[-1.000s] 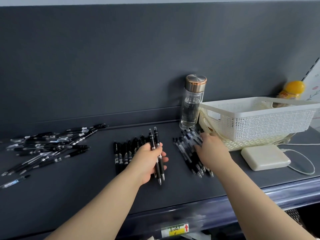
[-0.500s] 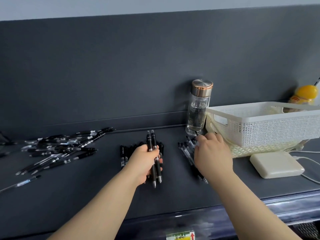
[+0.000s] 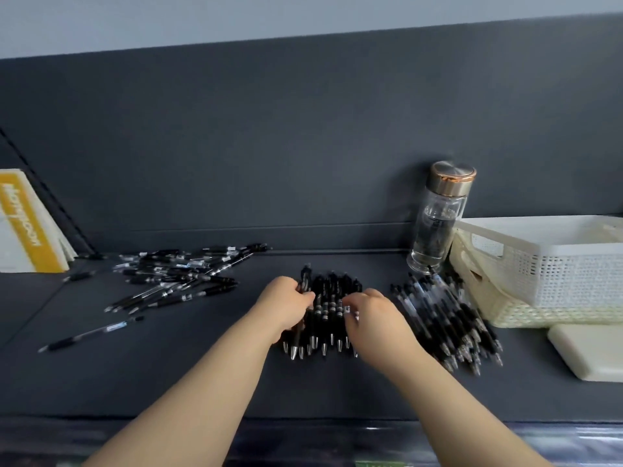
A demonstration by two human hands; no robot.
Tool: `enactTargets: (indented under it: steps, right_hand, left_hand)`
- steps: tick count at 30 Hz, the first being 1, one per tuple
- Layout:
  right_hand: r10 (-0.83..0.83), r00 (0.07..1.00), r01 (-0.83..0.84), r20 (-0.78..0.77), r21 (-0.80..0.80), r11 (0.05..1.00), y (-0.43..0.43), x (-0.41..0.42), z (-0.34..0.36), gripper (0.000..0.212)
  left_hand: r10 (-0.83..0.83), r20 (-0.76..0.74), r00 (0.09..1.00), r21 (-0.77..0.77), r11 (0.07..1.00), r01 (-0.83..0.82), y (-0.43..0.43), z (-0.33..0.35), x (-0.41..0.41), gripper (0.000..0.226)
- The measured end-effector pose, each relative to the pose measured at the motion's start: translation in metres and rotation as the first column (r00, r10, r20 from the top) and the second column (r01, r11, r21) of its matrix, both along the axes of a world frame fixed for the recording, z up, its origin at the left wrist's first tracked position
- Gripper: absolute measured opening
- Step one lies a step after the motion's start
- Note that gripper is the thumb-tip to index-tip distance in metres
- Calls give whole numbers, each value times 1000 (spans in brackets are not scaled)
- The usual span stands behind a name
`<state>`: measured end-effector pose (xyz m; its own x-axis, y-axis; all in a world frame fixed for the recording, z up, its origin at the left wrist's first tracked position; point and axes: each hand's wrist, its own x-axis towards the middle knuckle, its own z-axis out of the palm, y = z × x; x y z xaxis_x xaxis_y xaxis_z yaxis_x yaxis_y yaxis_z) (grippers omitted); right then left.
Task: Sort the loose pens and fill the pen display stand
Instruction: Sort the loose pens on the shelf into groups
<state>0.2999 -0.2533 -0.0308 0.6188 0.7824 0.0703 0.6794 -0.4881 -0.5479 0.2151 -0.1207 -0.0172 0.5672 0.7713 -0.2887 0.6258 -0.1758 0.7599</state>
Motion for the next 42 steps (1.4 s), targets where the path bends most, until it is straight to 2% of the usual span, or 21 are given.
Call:
enactTargets:
  steps: [1,3,4,6,10,14,19,23,29,33,35,39,42]
  right_hand:
    - [3,1000,-3,-7,-7,1000,3,-2,-2,28]
    - [21,1000,-21,-13,-11,1000,8,-4,-5,32]
    - [30,999,-30,-16,-11,999,11,-6,-6,34]
    - [32,999,-32,-12,-9,999,17,-10,-8,36]
    - [1,999,1,34,-49,999,26,-18,-10,33]
    - [-89,996,91,25,-106,990,41,-25,-8,35]
    - [-191,977,197,93,-60,979,66,-38,-1,39]
    - [-46,993,48,108,-12,999,102,-72,9,32]
    - [149,987,-148,63,-28,989,164,-126,3,30]
    - [186,980,-183,68,-43,982,202,-155,-4,32]
    - [151,986,-148,76,-46,988,217,-165,-7,33]
    - [71,995,-60,72,-145,988,233,-174,-14,39]
    - [39,996,-22,77,-207,978,237,-175,-17,40]
  left_hand:
    - [-11,-12,1000,-13,1000,11,0,1,0,14]
    - [-3,-38,999,-12,1000,2,3,-1,-3,36]
    - [-16,-66,998,29,999,18,5,-3,-6,47]
    - [-52,-111,992,117,991,65,9,-4,-11,53]
    - [-226,-173,959,188,948,258,12,-9,-20,45]
    - [-342,-86,936,230,907,352,21,-12,-31,39]
    - [-359,-80,930,264,892,367,56,-10,-64,36]
    - [-317,-123,940,329,881,340,95,-1,-103,32]
    - [-203,-361,910,411,841,351,160,12,-184,26]
    - [-137,-540,830,385,837,389,196,14,-235,34]
    - [-153,-585,797,350,838,418,208,11,-251,33]
    - [-271,-528,805,346,796,496,220,4,-263,11]
    - [-347,-452,822,373,763,528,227,4,-260,7]
